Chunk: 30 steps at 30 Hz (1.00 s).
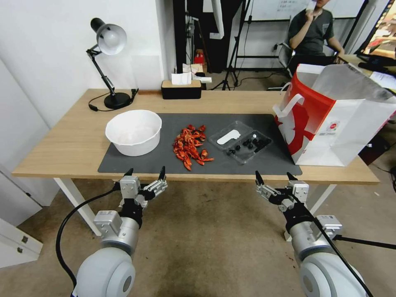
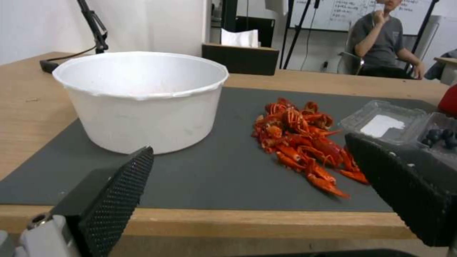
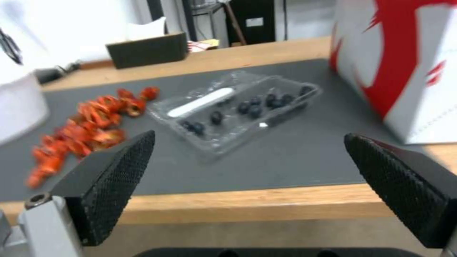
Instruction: Close the disposable takeout box, then place it into the delivery bag.
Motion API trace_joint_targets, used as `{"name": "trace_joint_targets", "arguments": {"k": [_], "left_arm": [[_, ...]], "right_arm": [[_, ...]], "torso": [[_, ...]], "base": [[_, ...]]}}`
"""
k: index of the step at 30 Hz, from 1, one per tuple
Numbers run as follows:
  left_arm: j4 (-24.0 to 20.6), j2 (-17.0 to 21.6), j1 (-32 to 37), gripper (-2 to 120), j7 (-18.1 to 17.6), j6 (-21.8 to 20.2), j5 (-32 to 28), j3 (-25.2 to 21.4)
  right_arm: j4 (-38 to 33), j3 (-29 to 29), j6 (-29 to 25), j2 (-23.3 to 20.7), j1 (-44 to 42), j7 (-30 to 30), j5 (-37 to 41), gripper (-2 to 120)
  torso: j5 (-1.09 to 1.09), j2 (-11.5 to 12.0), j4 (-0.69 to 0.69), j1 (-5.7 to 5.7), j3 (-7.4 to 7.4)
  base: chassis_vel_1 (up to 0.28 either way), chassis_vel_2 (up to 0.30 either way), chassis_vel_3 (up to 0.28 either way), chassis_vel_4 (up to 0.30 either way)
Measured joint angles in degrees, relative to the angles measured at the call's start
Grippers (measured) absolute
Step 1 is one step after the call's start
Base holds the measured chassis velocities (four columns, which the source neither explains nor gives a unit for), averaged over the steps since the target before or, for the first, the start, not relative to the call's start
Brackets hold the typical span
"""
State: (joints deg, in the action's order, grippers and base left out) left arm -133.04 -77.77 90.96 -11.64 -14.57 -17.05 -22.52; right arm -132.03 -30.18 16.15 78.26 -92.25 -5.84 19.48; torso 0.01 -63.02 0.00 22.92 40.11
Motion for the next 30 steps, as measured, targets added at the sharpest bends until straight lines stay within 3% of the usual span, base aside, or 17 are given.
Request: {"name": "trace_joint_targets", "arguments": {"k": [3, 5, 6, 7, 10, 16, 18, 23, 30], "left_arm": [[0.39, 0.75, -0.73, 100, 0.03, 0.08, -0.11, 0.66], [1.11, 1.59, -1.79, 100, 0.05, 0.02, -0.41, 1.5], [1.8, 2.35, -2.41, 100, 0.15, 0.0, -0.68, 2.26], [1.8, 2.35, -2.41, 100, 0.15, 0.0, -0.68, 2.26], [1.79, 2.46, -1.84, 100, 0.27, 0.09, -0.61, 2.41], [1.29, 2.13, -0.9, 100, 0.38, 0.37, 0.27, 1.63], [1.26, 2.08, -0.81, 100, 0.38, 0.37, 0.37, 1.58], [1.17, 1.28, 0.17, 100, 0.4, 0.73, 1.28, 1.37], [1.15, 0.69, 0.87, 100, 0.66, 0.83, 2.26, 1.1]], "right_arm": [[-0.78, 0.42, 1.05, -2.51, 1.08, -4.62, 6.99, 100], [-1.41, -0.11, 1.67, -3.41, 1.49, -7.89, 10.07, 100], [-1.9, -0.67, 2.85, -4.93, 3.08, -13.01, 14.45, 100], [-1.9, -0.67, 2.85, -4.93, 3.08, -13.01, 14.45, 100], [-1.4, -0.26, 4.25, -7.32, 6.57, -17.82, 18.85, 100], [3.54, 4.26, 7.98, -12.94, 18.77, -27.09, 29.55, 100], [4.05, 4.81, 8.42, -13.28, 19.8, -27.97, 30.21, 100], [9.18, 11.41, 14.53, -14.95, 31.63, -40.81, 38.06, 100], [12.74, 15.85, 18.15, -14.43, 40.54, -51.4, 44.71, 100]], "torso": [[0.0, 0.0, 0.03, -0.01, 0.0], [-0.01, 0.0, 0.0, -0.01, 0.0], [-0.03, 0.0, -0.07, -0.01, 0.0], [-0.03, 0.0, -0.07, -0.01, 0.0], [0.01, 0.0, 0.02, -0.01, 0.0], [0.0, 0.0, 0.01, 0.0, 0.0], [0.0, 0.0, 0.01, -0.01, 0.01], [0.0, 0.0, 0.01, 0.0, 0.0], [-0.02, 0.0, 0.01, 0.0, 0.0]], "base": [[0.0, 0.0, 0.0, 0.0], [0.0, 0.0, 0.0, 0.0], [0.0, 0.0, 0.0, 0.0], [0.0, 0.0, 0.0, 0.0], [0.0, 0.0, 0.0, 0.0], [0.0, 0.0, 0.0, 0.0], [0.0, 0.0, 0.0, 0.0], [0.0, 0.0, 0.0, 0.0], [0.0, 0.0, 0.0, 0.0]]}}
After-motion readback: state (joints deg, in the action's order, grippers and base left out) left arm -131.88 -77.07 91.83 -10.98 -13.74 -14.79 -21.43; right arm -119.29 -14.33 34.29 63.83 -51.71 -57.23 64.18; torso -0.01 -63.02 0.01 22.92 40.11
